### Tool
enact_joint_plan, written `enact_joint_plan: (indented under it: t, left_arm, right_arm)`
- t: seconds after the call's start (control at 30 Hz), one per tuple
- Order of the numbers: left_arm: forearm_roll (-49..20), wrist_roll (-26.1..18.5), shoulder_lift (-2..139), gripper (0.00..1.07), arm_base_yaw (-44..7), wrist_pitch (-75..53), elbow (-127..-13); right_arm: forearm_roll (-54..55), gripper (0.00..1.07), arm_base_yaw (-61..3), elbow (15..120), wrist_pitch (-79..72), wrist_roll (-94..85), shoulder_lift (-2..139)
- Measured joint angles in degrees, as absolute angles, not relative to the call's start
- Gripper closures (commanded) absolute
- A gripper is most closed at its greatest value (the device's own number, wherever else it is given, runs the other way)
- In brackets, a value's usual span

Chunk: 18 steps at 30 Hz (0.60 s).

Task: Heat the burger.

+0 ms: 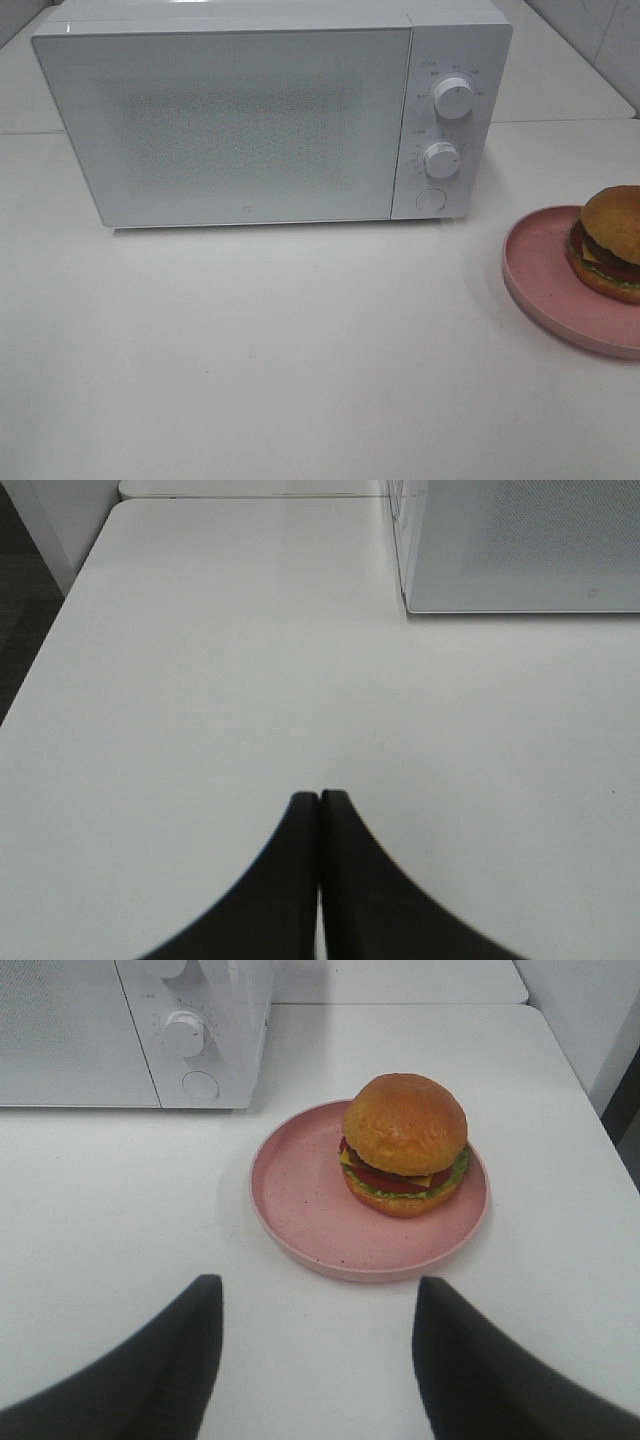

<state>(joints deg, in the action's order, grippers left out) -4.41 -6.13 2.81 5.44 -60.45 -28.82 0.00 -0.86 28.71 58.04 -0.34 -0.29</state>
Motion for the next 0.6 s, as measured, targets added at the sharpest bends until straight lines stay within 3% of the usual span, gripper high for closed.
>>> enact_joint_plan:
  t: [0.6]
  left_arm:
    - [-4.41,-6.13,-0.23,1.06,3.44,-60.50,-28.88]
  right_arm:
    - [0.00,0.54,1.32,28.71,58.04,-0.34,-0.29]
